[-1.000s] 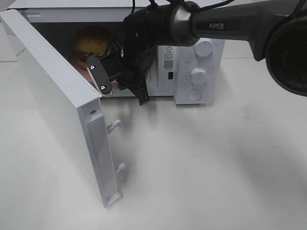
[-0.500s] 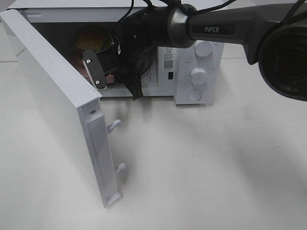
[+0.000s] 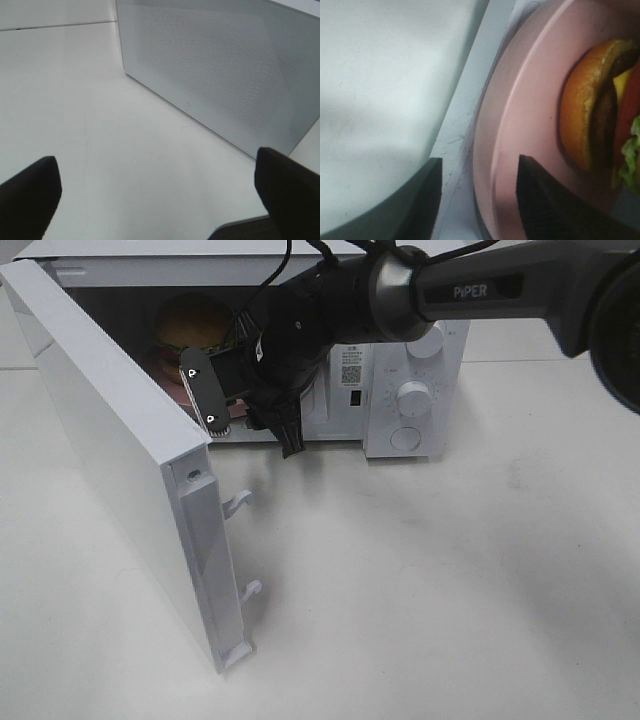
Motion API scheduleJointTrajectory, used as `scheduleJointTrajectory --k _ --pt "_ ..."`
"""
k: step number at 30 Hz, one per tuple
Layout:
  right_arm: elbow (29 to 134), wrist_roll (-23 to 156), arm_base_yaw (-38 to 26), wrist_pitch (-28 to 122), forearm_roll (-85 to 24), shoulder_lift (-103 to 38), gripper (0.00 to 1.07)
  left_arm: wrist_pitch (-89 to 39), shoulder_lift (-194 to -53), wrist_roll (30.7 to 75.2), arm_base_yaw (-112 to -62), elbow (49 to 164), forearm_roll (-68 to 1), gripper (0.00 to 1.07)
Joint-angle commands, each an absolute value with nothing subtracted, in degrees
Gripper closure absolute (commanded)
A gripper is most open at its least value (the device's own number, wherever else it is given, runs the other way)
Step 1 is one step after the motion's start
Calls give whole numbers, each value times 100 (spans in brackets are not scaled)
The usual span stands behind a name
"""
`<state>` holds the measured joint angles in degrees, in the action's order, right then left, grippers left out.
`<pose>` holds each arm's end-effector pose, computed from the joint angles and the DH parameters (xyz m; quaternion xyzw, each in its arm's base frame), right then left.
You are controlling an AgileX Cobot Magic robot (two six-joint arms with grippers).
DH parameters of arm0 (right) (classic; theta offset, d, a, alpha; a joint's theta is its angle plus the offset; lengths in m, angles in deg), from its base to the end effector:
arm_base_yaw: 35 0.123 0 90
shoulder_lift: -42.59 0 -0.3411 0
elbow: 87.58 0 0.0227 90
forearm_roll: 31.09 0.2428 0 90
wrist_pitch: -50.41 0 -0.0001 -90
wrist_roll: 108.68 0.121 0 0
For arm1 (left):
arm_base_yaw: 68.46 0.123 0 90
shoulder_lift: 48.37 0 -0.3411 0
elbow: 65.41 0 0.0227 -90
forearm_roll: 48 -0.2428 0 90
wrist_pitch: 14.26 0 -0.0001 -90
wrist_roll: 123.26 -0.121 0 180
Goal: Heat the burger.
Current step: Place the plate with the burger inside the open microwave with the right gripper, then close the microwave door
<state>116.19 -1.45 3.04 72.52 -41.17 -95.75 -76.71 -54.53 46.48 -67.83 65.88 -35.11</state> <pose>0.4525 0.3439 0.1820 -0.7981 0.4734 -0.1677 0.3328 -0.0475 -0.0245 0.2645 0.0786 0.8451 -0.0625 0.5251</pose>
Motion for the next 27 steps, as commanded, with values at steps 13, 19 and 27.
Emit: scheduleJointTrajectory --k 13,19,27 --pt "9786 -87 298 6777 -4117 -8211 31 -7585 -5349 4660 -6812 6571 -3482 9" --pt "8995 -70 298 6674 -4117 -7644 31 -7585 -5349 4660 -6812 6571 -3482 9" --pt "8107 342 298 6622 -4140 -6928 31 -7585 -5349 4660 -6812 6571 -3482 9"
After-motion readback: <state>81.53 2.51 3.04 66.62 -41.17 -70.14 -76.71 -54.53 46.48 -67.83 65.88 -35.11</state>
